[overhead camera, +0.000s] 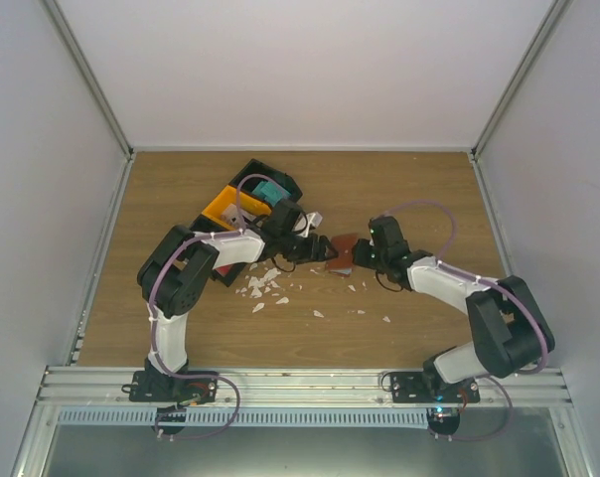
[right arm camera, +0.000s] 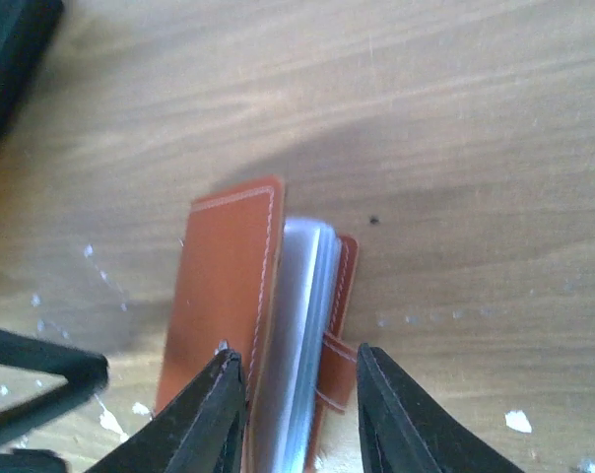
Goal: Put the credit cards into the card holder
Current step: Close the card holder at the center of the board.
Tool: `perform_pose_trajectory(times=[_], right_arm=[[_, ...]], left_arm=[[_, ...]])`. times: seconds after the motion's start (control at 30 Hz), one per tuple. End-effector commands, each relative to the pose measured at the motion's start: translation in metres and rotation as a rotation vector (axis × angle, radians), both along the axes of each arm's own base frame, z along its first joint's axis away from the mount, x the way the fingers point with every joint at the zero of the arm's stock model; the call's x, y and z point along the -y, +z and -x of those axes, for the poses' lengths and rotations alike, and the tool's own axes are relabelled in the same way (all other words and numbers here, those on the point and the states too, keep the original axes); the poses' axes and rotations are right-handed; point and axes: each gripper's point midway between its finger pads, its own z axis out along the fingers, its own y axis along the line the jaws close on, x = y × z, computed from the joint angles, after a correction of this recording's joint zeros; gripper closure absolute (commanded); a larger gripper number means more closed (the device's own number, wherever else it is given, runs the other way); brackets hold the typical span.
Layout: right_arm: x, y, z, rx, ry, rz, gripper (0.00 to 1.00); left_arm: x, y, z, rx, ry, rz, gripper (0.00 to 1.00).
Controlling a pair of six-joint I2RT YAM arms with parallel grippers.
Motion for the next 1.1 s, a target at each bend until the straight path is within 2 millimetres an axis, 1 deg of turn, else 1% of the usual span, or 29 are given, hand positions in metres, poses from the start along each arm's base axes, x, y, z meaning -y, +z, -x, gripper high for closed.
perform_pose_trajectory(times=[0.0, 0.07, 0.1, 0.2, 0.3, 0.43, 0.5, 0.57, 0.63, 0.73, 0.87, 1.0, 1.07], right_arm=[[0.008, 0.018, -0.015, 0.042, -0.036, 0.027, 0.66], [0.005, 0.009, -0.011, 0.009, -0.02, 0.015, 0.67], [0.003, 0.007, -0.011, 0.005, -0.012, 0.006, 0.7], [-0.012, 0.002, -0.007, -0.015, 0.054, -0.056, 0.8], [-0.024, -0.001, -0.005, -0.031, 0.091, -0.11, 0.89], [-0.039, -0.008, 0.002, -0.068, 0.139, -0.187, 0.96], [-0.041, -0.012, 0.004, -0.078, 0.148, -0.204, 0.98], [-0.043, -0.016, 0.007, -0.088, 0.154, -0.215, 0.99], [-0.045, -0.016, 0.007, -0.085, 0.161, -0.23, 1.0], [-0.049, -0.018, 0.01, -0.086, 0.175, -0.25, 0.99], [-0.051, -0.019, 0.011, -0.081, 0.189, -0.252, 0.99], [-0.05, -0.018, 0.005, -0.058, 0.196, -0.224, 0.99], [-0.047, -0.019, 0.004, -0.049, 0.193, -0.198, 1.0]], left_arm=[[-0.01, -0.012, -0.01, 0.033, 0.026, -0.105, 0.33], [-0.009, -0.016, -0.009, 0.018, 0.008, -0.115, 0.33], [-0.008, -0.018, -0.009, 0.012, 0.0, -0.119, 0.33], [-0.009, -0.02, -0.006, -0.011, -0.016, -0.114, 0.32], [-0.009, -0.025, 0.001, -0.049, -0.031, -0.101, 0.32], [-0.016, -0.043, 0.008, -0.124, -0.02, -0.137, 0.32], [-0.021, -0.051, 0.01, -0.145, -0.01, -0.158, 0.33], [-0.025, -0.056, 0.012, -0.152, -0.005, -0.168, 0.34], [-0.026, -0.057, 0.015, -0.155, -0.013, -0.16, 0.35], [-0.023, -0.057, 0.021, -0.169, -0.04, -0.117, 0.38], [-0.021, -0.059, 0.023, -0.183, -0.045, -0.098, 0.43], [-0.028, -0.066, 0.019, -0.173, -0.02, -0.15, 0.53], [-0.036, -0.074, 0.018, -0.163, 0.002, -0.197, 0.55]])
